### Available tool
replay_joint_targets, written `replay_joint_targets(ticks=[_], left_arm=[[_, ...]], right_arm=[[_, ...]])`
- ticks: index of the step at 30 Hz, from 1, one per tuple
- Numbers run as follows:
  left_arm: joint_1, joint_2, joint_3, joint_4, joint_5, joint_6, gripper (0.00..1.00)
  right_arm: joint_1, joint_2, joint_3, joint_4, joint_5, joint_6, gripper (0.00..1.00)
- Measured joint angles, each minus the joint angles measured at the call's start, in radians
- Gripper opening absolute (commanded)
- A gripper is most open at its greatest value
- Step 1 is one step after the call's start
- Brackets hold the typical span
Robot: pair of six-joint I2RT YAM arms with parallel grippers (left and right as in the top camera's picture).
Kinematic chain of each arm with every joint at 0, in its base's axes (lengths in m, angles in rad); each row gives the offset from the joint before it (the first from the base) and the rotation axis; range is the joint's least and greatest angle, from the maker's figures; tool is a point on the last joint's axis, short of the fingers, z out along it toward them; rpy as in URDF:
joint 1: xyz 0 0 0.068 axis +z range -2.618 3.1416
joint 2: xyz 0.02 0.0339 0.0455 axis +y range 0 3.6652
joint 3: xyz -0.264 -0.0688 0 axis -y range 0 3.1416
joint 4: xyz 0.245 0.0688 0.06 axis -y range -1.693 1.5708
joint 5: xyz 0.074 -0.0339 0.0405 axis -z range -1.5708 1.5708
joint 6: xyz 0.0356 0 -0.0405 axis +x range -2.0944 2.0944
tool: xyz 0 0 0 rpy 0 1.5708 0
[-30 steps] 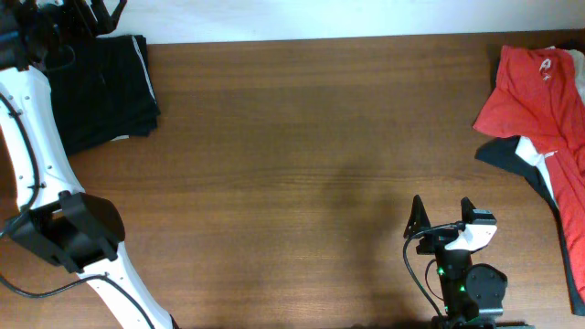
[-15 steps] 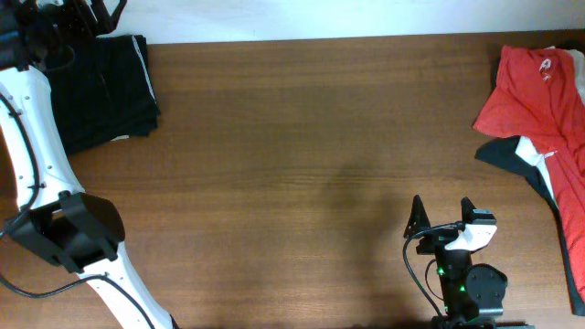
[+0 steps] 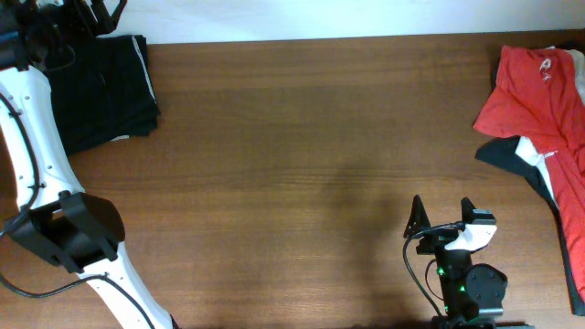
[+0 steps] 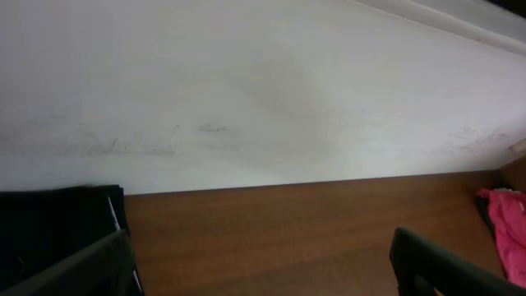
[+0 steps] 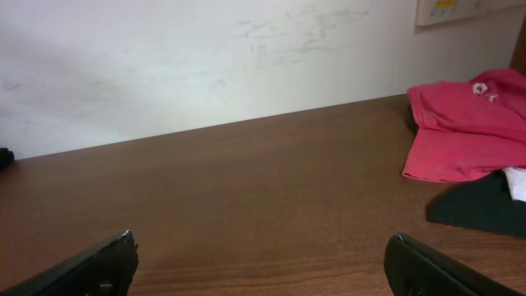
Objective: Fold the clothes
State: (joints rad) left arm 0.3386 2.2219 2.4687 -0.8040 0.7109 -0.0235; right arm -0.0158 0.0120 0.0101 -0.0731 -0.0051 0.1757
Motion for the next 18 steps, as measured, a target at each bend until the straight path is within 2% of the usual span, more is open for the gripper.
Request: replay_joint_targets(ticks=[5, 9, 15, 18], left_arm=[[-0.010, -0.003, -0.014, 0.000, -0.001, 0.000, 0.99], [-0.059, -0.062, -0.092, -0.003, -0.004, 0.000, 0.99], [-0.191, -0.405, -0.393, 0.005, 0.002, 0.000, 0.99], [-0.260, -0.593, -0.632, 0.015, 0.003, 0.000, 0.99]], right_arm=[[0.000, 0.000, 0.000, 0.000, 0.000, 0.000, 0.99], [0.000, 0.000, 0.000, 0.000, 0.000, 0.000, 0.99], [0.000, -0.001, 0.000, 0.000, -0.001, 0.000, 0.99], [0.000, -0.002, 0.000, 0.000, -0.004, 0.000, 0.99]])
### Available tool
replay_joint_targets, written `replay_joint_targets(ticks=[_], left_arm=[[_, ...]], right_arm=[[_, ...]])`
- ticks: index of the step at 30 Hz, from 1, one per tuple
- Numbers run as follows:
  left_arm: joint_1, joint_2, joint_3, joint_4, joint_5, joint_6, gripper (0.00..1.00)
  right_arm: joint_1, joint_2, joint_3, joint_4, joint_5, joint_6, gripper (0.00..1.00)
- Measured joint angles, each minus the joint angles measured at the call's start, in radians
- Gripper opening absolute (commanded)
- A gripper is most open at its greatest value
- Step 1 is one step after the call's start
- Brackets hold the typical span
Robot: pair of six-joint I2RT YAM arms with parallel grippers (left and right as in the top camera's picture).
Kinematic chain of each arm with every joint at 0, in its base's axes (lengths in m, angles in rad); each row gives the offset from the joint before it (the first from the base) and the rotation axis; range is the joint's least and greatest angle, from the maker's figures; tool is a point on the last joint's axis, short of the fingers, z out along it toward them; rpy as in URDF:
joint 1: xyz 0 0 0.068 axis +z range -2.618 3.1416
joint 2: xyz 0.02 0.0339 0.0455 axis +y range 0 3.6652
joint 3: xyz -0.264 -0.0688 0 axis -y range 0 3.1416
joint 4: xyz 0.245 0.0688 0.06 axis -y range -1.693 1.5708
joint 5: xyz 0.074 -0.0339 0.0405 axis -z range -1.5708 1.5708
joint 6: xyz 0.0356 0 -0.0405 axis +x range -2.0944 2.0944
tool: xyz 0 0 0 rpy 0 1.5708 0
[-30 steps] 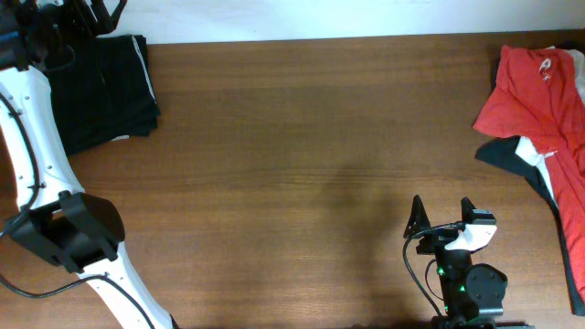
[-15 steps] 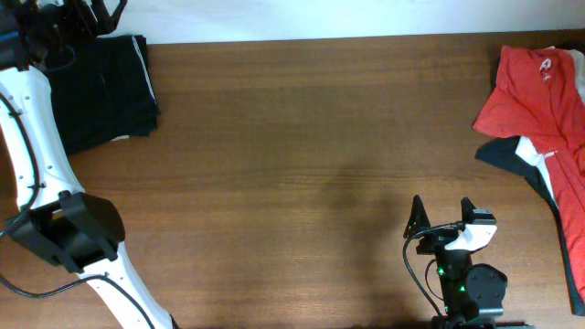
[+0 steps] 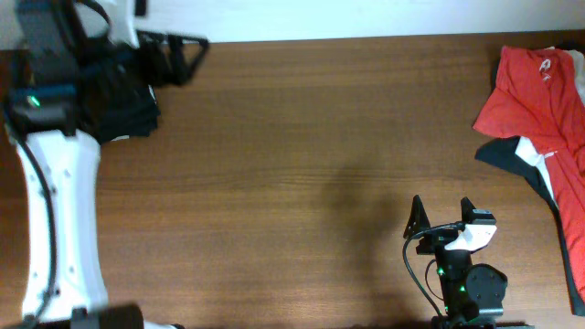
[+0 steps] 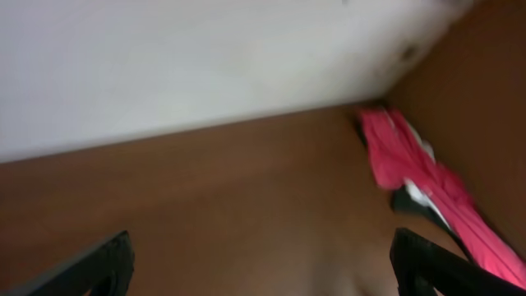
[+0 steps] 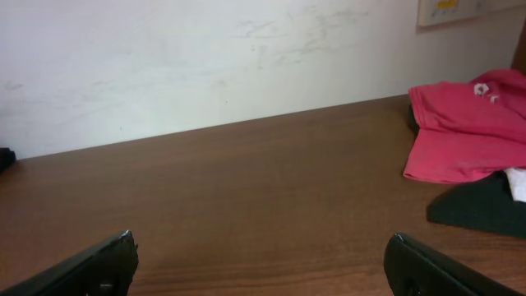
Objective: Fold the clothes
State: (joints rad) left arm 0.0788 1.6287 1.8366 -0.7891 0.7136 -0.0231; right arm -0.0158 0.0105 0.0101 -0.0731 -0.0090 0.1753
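Note:
A folded black garment (image 3: pixel 114 105) lies at the table's far left corner, mostly under my left arm. A pile of red, black and white clothes (image 3: pixel 539 110) sits at the far right edge, also seen as the red clothes (image 4: pixel 419 181) and red garment (image 5: pixel 460 131). My left gripper (image 3: pixel 187 57) hangs open near the back edge, just right of the black garment, pointing toward the right. My right gripper (image 3: pixel 443 215) rests open at the front right, nothing between its fingers.
The brown wooden table (image 3: pixel 302 174) stretches between the two clothing spots. A white wall (image 5: pixel 205 57) runs along the back edge. The left arm's white link (image 3: pixel 55 228) lies along the left side.
My left arm has swung: its gripper was over the far left corner above the black garment, and now points right along the back edge. The right arm is unchanged.

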Motion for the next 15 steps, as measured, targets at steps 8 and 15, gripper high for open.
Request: replay_joint_targets(ticks=[8, 15], left_arm=[[-0.171, -0.271, -0.587, 0.040, -0.299, 0.027, 0.99], [-0.207, -0.584, -1.125, 0.511, -0.487, 0.050, 0.99]], right_arm=[[0.000, 0.000, 0.000, 0.000, 0.000, 0.000, 0.99], [0.000, -0.001, 0.000, 0.000, 0.000, 0.000, 0.99]])
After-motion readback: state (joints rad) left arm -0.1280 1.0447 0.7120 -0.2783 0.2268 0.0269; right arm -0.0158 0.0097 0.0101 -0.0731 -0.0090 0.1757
